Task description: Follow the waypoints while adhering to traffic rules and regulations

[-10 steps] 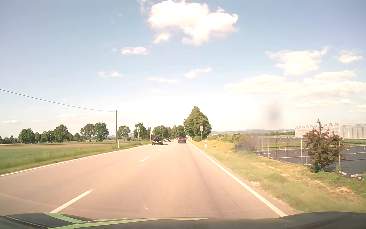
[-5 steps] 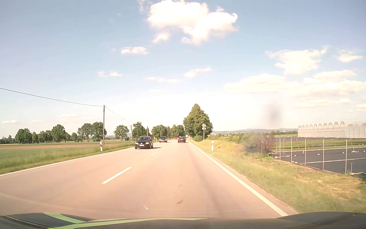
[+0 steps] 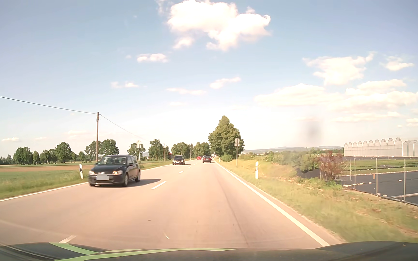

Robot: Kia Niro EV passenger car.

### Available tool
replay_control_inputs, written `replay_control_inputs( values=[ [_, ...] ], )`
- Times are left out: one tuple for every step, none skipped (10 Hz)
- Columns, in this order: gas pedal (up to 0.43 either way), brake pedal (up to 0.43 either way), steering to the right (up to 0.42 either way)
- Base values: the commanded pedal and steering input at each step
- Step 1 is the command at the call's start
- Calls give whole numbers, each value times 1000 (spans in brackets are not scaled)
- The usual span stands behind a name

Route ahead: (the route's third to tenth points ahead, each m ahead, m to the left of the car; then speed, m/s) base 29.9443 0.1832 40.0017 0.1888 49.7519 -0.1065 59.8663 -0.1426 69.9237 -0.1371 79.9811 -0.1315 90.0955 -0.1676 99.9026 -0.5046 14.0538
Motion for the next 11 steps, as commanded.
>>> replay_control_inputs(
  values=[
    [130, 0, 0],
    [130, 0, 0],
    [130, 0, 0],
    [130, 0, 0],
    [130, 0, 0],
    [130, 0, 0],
    [130, 0, 0],
    [118, 0, 0],
    [118, 0, 0],
    [110, 0, 0],
    [110, 0, 0]
  ],
)
